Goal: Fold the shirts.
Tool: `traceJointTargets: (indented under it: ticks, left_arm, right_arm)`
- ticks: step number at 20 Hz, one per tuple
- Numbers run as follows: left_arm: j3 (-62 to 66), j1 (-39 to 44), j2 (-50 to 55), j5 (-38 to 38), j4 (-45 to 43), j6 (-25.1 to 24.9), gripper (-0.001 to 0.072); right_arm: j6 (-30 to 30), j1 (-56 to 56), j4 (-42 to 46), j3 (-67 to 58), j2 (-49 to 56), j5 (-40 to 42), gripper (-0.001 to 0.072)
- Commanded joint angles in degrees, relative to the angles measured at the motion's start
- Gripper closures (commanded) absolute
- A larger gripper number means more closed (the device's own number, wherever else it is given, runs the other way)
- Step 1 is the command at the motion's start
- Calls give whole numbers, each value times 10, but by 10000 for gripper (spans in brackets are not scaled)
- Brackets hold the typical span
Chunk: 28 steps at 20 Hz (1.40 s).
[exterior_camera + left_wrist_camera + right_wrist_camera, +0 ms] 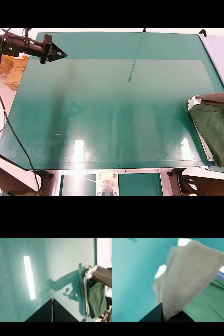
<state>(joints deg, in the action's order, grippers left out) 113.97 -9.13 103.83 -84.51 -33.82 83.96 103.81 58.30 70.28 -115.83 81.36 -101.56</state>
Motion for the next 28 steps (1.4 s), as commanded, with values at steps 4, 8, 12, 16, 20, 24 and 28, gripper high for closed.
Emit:
traceJointTargets:
  ticks: [4, 8, 12, 16, 20, 24, 28]
  left_arm:
    - [0, 0, 0, -12, 0, -5, 686]
    - [0, 0, 0, -16, 0, -5, 685]
    - [0, 0, 0, -22, 0, -6, 685]
    - [0, 0, 0, -18, 0, -6, 685]
    - [0, 0, 0, -14, 0, -11, 685]
    - [4, 0, -14, -26, 27, -20, 688]
    - [-10, 0, -94, -56, -61, -20, 688]
  right_arm:
    - [14, 9, 159, 146, -87, -39, 697]
    - [14, 12, 256, 318, -112, -37, 696]
    - [14, 12, 305, 460, -112, 62, 684]
    - [12, 12, 312, 488, -109, 111, 143]
    - [12, -11, 270, 362, -109, 106, 147]
    - [-15, -98, 99, 258, -109, 147, 695]
    - [-50, -235, 19, 302, -128, 186, 699]
